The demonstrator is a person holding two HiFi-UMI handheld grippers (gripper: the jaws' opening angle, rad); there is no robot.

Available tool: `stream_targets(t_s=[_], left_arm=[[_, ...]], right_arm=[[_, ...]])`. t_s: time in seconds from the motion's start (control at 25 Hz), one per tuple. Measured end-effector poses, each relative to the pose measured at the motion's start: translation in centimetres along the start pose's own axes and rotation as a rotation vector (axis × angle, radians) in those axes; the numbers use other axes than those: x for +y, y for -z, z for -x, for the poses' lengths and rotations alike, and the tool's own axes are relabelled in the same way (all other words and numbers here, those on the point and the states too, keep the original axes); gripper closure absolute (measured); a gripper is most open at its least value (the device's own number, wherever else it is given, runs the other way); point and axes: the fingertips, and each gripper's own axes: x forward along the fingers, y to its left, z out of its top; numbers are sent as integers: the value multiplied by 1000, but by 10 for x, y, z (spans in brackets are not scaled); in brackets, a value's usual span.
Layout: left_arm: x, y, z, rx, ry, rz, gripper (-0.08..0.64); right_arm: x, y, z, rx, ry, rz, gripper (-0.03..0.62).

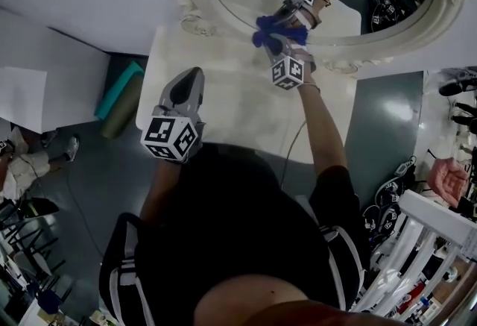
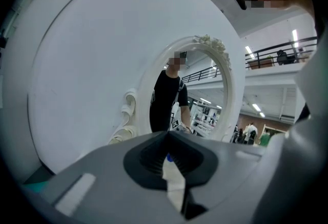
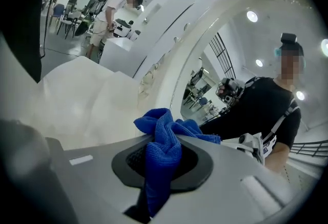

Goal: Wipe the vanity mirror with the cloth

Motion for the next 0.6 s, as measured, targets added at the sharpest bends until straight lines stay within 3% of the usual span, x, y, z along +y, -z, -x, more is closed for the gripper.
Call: stream_targets(t_s=[0.08, 0.16, 0.44, 0.6], left_arm=[[-3, -1, 1, -6, 4, -3, 552], [-6, -3, 3, -15, 11, -5, 552], [-20, -24, 3, -72, 67, -7, 552], [-29, -39, -3, -115, 117, 25, 552]], right_arm=[[-4, -2, 4, -22, 7, -22, 543], [-12, -11, 16, -89, 35, -111, 543], [-74, -62, 97, -454, 208, -581, 543], [-118, -67, 149, -687, 363, -958, 543]])
